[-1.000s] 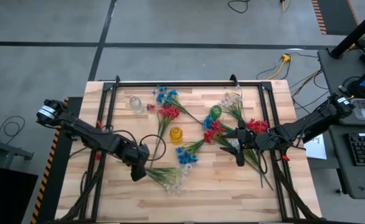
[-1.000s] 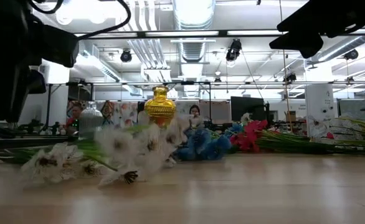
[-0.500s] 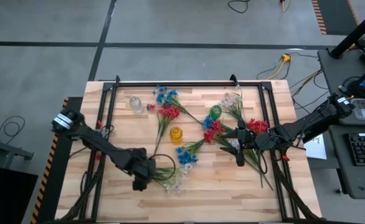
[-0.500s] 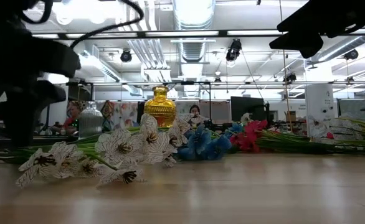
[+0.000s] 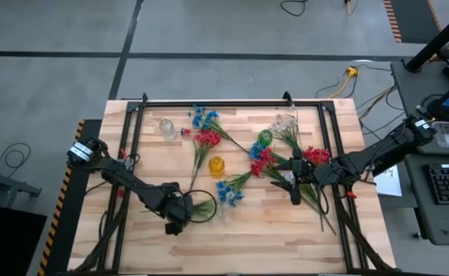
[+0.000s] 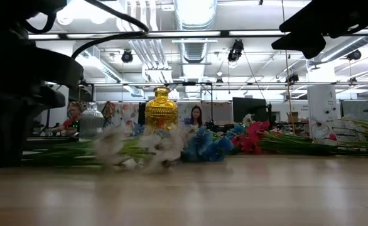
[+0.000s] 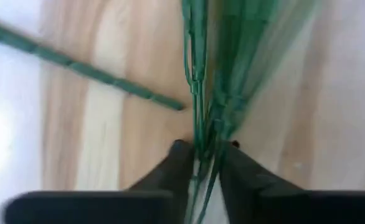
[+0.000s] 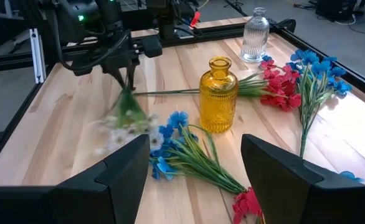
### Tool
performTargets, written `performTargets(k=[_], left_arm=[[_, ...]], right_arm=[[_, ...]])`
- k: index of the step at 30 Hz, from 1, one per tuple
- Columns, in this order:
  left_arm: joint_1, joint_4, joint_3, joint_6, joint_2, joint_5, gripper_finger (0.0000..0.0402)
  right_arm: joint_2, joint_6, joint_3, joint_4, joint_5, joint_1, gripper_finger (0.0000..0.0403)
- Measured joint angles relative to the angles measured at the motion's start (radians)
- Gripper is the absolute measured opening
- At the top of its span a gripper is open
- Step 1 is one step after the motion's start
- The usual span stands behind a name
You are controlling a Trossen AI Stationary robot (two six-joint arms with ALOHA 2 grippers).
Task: Sort flowers into vase by color
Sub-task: Put the bottom left white flowers into the yellow vase
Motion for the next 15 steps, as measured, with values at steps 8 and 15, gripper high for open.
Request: performTargets(k=[8, 15], left_arm=[[-0.011, -0.036, 0.040, -0.011, -0.095, 0.000, 0.0002], [-0.012, -0.064, 0.118, 0.043, -0.283, -0.094, 0.0000]], right_arm=[[0.000, 0.000, 0.000, -0.003, 0.000, 0.000, 0.0244], [0.000, 0.000, 0.000, -0.004, -0.001, 0.000, 0.0244]])
